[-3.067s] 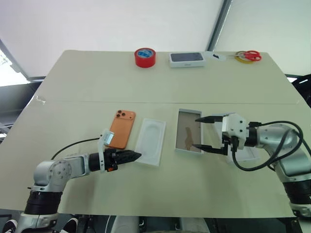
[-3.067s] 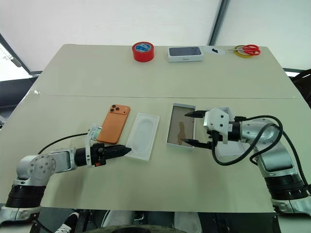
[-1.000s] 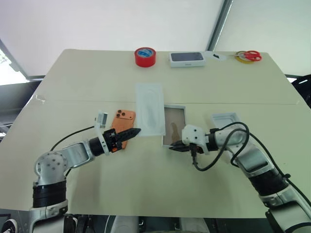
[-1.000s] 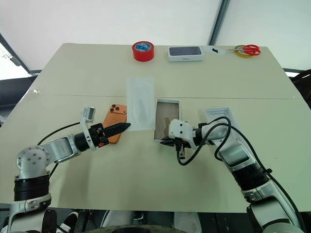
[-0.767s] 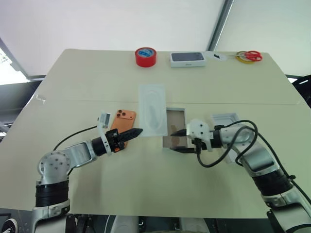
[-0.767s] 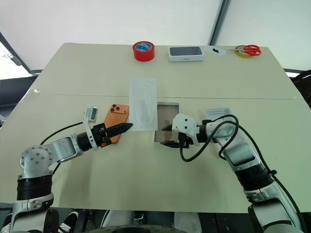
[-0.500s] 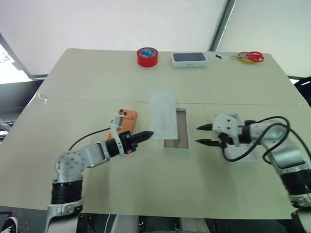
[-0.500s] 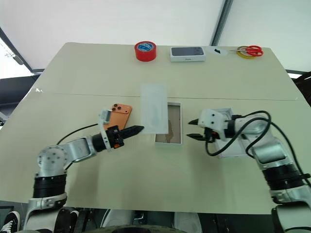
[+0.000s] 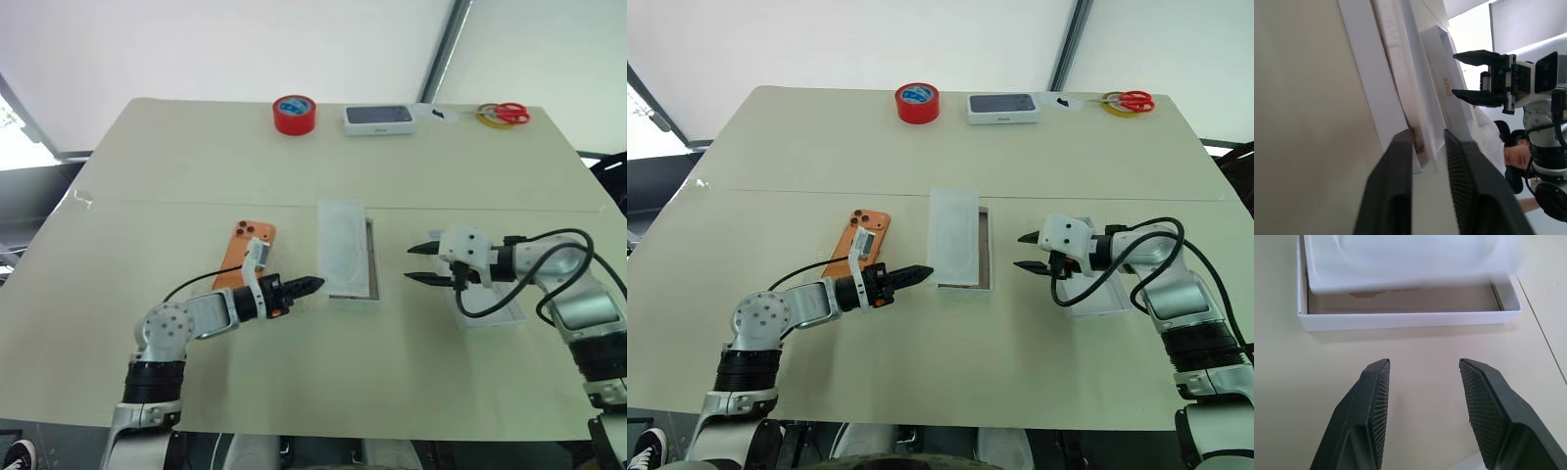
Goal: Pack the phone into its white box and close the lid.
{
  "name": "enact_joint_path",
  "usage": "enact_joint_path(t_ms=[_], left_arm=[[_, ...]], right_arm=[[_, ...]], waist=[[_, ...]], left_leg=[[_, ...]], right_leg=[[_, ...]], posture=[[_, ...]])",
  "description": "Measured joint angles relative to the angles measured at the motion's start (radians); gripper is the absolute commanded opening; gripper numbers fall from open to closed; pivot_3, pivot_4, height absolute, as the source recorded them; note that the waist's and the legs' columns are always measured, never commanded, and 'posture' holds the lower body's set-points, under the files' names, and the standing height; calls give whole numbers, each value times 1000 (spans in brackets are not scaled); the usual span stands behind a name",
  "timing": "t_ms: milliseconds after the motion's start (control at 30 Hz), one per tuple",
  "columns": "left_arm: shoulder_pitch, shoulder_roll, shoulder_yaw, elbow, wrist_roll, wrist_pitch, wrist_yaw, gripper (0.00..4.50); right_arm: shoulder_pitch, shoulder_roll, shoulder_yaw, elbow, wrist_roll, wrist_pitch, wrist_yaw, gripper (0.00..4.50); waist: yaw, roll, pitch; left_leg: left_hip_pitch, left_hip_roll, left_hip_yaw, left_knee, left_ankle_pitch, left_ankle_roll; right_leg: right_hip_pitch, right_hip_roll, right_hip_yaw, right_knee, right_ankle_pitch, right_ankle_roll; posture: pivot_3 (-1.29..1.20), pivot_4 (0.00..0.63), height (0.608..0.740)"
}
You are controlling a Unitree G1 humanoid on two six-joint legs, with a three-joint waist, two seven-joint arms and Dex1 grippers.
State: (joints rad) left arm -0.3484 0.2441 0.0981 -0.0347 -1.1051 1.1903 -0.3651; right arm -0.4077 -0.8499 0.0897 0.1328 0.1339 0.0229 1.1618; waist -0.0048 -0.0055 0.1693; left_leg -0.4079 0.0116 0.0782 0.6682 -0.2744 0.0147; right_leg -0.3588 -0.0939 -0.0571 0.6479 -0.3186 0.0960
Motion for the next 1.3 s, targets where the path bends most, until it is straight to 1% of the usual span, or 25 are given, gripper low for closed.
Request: enact_joint_path(t_ms=[200, 300, 333, 433, 467, 500, 533, 667, 733, 800, 900, 1000, 1100, 1233, 1300], left_arm=[[-33, 5, -4, -8, 6, 4, -9, 1739], [-31, 29, -5, -34, 15, -5, -29, 1739], [-27, 52, -9, -56, 38, -22, -45, 1739], [-22, 100, -7, -118, 90, -88, -81, 1774], [-13, 113, -5, -137, 109, -122, -97, 1774], [14, 142, -8, -165, 154, -186, -128, 1774], [42, 175, -6, -187, 207, -259, -158, 1774], [97, 247, 33, -213, 345, -482, -242, 1774], [137, 278, 41, -213, 400, -572, -285, 1774], [180, 303, 43, -213, 453, -658, -332, 1774], [250, 336, 45, -214, 533, -803, -398, 1774], [271, 338, 53, -214, 542, -844, -423, 1774], [287, 353, 73, -214, 566, -875, -431, 1774], [287, 352, 81, -214, 569, -877, -423, 1774], [287, 352, 82, -214, 573, -877, -417, 1774]], right_arm=[[0, 38, 0, 0, 5, 4, -17, 2359], [-11, 66, 2, -1, 6, 15, -27, 2359], [-33, 96, 2, -1, 8, 24, -41, 2359], [-85, 170, 4, -1, 10, 46, -84, 1595], [-105, 195, 8, 4, 6, 55, -99, 1072], [-129, 227, 20, 11, -6, 58, -123, 497], [-144, 257, 34, 18, -25, 53, -150, 27], [-173, 320, 118, 103, -142, 4, -251, 27], [-184, 322, 147, 139, -191, -39, -278, 27], [-189, 320, 168, 165, -223, -81, -283, 27], [-181, 295, 211, 179, -254, -145, -248, 27], [-168, 273, 220, 154, -234, -165, -169, 27], [-120, 255, 234, 73, -175, -143, -56, 27], [-104, 254, 243, 11, -106, -72, 33, 27], [-105, 255, 243, 3, -89, -45, 46, 27]], waist=[[-5, 0, 0], [-5, 0, 0], [-9, -1, 1], [-8, 0, 1], [-7, 0, 1], [-8, -1, 1], [-10, -1, 1], [-4, -1, 1], [-4, 0, 1], [-7, -1, 2], [-11, 1, 2], [-8, 0, 2], [-11, 0, 2], [-11, 1, 2], [-11, 1, 2]], left_leg=[[0, 0, 0, 0, 0, 0], [0, 0, 0, 0, 0, 0], [0, 0, 0, 0, 1, -1], [0, 1, 0, -1, 1, -2], [0, 1, 0, -1, 1, -2], [0, 1, 0, -2, 1, -2], [0, 1, 0, -2, 1, -2], [0, 0, 1, -2, 1, -2], [-1, -1, 1, -2, 1, -2], [-1, -1, 1, -2, 1, -2], [-1, -1, 1, -3, 1, -2], [-1, 0, 1, -3, 1, -2], [-1, 0, 0, -3, 0, -1], [-1, 1, 0, -3, 0, -1], [-1, 0, 0, -3, 0, -1]], right_leg=[[0, 0, 0, 0, 0, 0], [0, 0, 0, 0, 0, 0], [0, 1, 0, 0, 0, 0], [-1, 1, 0, 0, 0, 0], [-1, 1, 0, 0, 0, 0], [-1, 1, 0, 0, 0, 0], [-2, 1, 0, 0, 0, 0], [-2, 0, 0, 0, 0, 0], [-2, -1, 0, 0, 0, 0], [-2, -1, 0, 0, 0, 0], [-3, -1, 0, 0, 0, 0], [-3, -1, 0, 0, 0, 0], [-3, -1, 0, 0, 0, 0], [-3, -2, 0, 0, 0, 0], [-3, -2, 0, 0, 0, 0]], posture=[[0, 150, 730], [0, 150, 730], [0, 150, 730], [0, 150, 730], [0, 150, 730], [0, 150, 730], [0, 150, 730], [0, 150, 730], [0, 150, 730], [0, 150, 730], [0, 150, 730], [0, 150, 730], [0, 150, 730], [0, 150, 730], [0, 150, 730]])
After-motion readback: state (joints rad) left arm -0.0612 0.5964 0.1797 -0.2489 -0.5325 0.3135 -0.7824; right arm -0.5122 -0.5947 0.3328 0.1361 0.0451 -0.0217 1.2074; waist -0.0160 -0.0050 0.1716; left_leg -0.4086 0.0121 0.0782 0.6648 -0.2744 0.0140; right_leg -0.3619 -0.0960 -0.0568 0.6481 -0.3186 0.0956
